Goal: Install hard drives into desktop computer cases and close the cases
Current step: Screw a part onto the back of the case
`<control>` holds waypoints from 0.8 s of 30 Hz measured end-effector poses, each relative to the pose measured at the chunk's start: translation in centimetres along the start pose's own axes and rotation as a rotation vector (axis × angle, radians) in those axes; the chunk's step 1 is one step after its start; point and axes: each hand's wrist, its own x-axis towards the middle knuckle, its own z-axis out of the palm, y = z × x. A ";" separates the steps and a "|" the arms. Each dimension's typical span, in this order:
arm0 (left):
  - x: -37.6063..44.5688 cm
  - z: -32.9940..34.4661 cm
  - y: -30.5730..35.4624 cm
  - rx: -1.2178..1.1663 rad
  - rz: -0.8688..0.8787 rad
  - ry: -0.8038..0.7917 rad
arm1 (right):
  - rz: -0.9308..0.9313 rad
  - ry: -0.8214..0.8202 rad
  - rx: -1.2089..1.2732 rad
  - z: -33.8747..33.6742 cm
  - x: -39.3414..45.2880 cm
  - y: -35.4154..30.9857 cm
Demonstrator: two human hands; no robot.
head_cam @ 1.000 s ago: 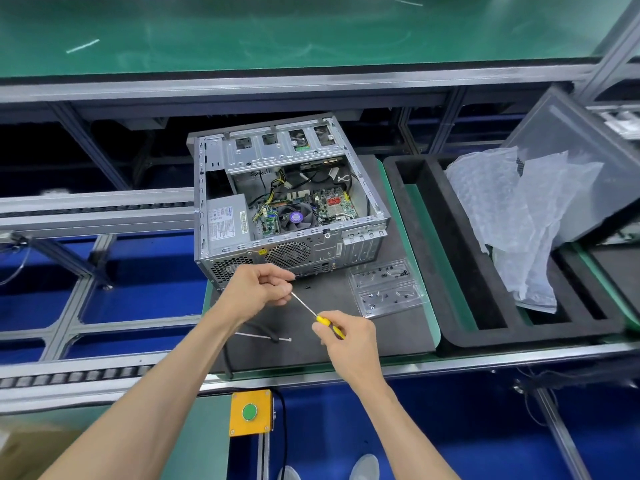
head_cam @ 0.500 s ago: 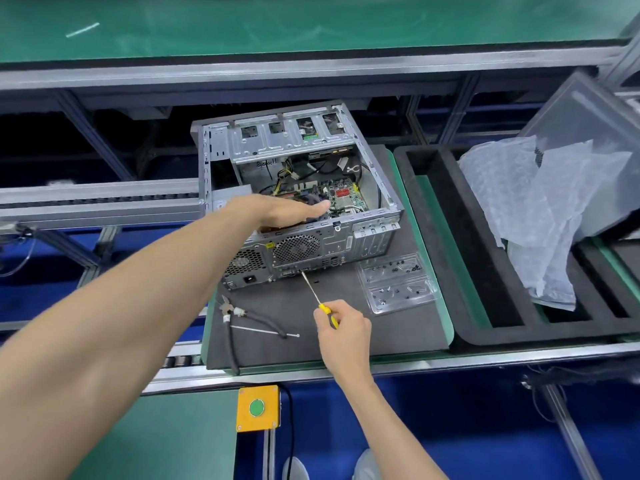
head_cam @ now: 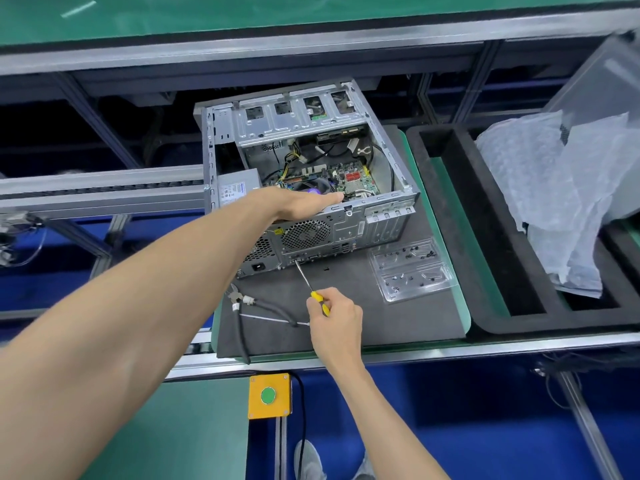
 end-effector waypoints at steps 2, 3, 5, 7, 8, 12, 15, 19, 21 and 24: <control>0.1 0.0 0.0 -0.001 0.005 0.006 | -0.005 0.003 -0.006 0.2 0.0 -0.2; 0.1 0.1 0.0 0.003 0.010 0.006 | -0.009 0.003 -0.004 0.3 0.0 -0.2; 0.2 0.1 0.1 0.010 0.023 0.004 | -0.014 0.000 -0.004 0.4 0.0 -0.3; 0.2 0.1 0.1 0.010 0.028 0.006 | -0.019 0.002 -0.009 0.6 0.0 -0.3; 0.1 0.2 0.1 0.008 0.025 0.010 | -0.019 0.005 -0.009 0.8 0.1 -0.4; -0.1 0.3 0.1 -0.001 -0.009 0.044 | -0.007 0.002 0.001 1.2 0.2 -0.4; -0.4 0.3 0.3 0.008 -0.044 0.084 | -0.002 0.005 0.013 1.6 0.1 -0.5; -0.6 0.3 0.3 0.013 -0.022 0.097 | 0.005 0.039 0.014 2.2 -0.1 -0.7; -0.5 0.3 0.1 0.014 0.012 0.091 | 0.005 0.051 0.008 2.5 -0.3 -0.8; -0.3 0.3 0.0 0.007 0.049 0.079 | -0.002 0.073 -0.005 2.9 -0.7 -0.7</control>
